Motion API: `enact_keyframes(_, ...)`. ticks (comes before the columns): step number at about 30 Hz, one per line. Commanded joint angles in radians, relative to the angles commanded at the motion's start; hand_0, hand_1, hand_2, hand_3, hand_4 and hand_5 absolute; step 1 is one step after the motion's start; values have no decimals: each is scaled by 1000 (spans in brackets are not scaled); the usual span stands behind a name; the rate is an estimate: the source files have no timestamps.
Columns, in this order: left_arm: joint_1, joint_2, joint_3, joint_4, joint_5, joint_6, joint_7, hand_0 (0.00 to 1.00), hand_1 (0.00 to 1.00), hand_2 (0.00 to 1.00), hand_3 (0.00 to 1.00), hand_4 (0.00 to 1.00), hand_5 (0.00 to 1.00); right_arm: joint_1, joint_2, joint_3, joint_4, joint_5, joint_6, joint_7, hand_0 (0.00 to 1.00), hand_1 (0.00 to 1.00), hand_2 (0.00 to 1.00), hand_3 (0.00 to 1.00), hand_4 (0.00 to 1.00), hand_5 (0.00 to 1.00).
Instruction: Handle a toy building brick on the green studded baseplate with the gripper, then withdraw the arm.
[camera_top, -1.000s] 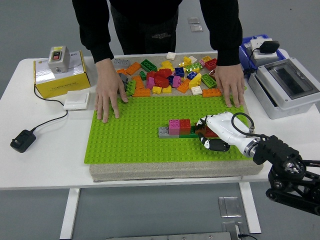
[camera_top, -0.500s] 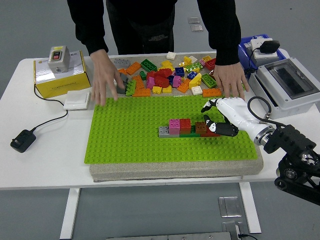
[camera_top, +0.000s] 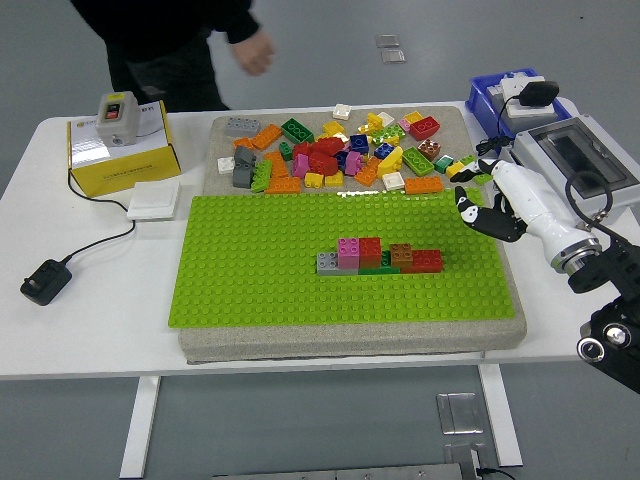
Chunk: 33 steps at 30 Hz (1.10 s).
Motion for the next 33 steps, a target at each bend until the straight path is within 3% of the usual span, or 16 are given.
enact_keyframes(7,3,-6,18,0,-20,-4,2,682,650,553,615,64,626,-57,66,164,-8,113,-21,74,128,197,672,657,398,440)
enact_keyframes(8,4,-7,22,0,-20,-5,2,683,651,553,614,65,626,-65,73,192,-10,139,-22,91,139,246,676,657,404,434)
enact_keyframes(20,14,-1,-16,0,3,-13,18,683,651,552,614,67,625,-116,101,339,-17,342,-8,200,164,290,680,657,409,434)
enact_keyframes(21,15,0,-20,0,6,-14,19,684,652,552,614,69,622,-123,107,351,-20,365,-5,212,215,371,682,663,423,437)
enact_keyframes(32,1,11,-50,0,8,-10,23,684,652,555,617,80,616,-177,163,462,-69,618,69,363,270,426,684,666,434,448)
enact_keyframes(33,-4,14,-54,0,8,-7,21,685,653,556,622,103,609,-179,169,477,-73,653,78,378,337,514,689,667,457,485)
